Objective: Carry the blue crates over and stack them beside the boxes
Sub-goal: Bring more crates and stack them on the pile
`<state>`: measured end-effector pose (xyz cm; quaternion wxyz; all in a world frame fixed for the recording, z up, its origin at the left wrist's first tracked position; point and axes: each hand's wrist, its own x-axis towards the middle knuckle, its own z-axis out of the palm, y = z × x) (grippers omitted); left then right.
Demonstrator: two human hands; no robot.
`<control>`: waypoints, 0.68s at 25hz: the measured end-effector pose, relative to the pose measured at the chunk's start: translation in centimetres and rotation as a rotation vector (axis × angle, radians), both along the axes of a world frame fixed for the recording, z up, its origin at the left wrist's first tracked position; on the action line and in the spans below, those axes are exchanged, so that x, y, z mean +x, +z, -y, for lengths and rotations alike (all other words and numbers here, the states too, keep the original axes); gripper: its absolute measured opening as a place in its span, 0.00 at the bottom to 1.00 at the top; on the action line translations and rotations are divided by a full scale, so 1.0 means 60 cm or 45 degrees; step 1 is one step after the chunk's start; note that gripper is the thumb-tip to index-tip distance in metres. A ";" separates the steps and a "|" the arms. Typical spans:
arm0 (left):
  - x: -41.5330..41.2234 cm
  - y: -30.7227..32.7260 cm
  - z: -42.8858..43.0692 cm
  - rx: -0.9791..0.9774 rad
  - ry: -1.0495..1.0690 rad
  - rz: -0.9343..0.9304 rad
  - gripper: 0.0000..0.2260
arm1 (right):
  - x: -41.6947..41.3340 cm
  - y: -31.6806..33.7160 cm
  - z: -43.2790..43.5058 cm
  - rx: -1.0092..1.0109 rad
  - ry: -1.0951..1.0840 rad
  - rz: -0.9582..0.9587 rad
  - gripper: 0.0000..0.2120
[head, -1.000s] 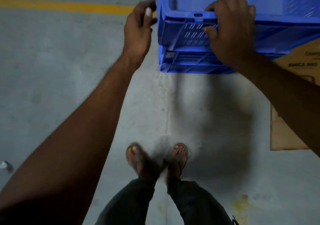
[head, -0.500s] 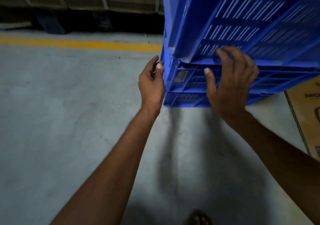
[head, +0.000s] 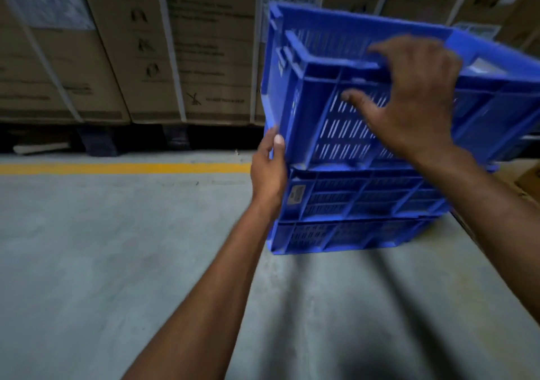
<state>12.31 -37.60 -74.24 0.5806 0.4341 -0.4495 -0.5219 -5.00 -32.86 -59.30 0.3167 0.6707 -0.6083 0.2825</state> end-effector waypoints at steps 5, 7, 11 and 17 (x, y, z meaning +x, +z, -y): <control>0.014 0.022 0.026 -0.069 0.059 0.216 0.19 | -0.055 0.066 0.009 0.524 0.167 -0.098 0.19; 0.009 0.037 0.028 -0.079 -0.023 0.262 0.16 | -0.074 0.073 0.009 0.506 0.170 -0.086 0.17; 0.003 0.045 0.019 -0.134 0.068 0.333 0.08 | -0.090 0.061 0.013 0.543 0.242 -0.127 0.16; 0.019 0.026 0.023 -0.121 0.039 0.277 0.06 | -0.070 0.038 0.000 0.455 0.129 -0.077 0.24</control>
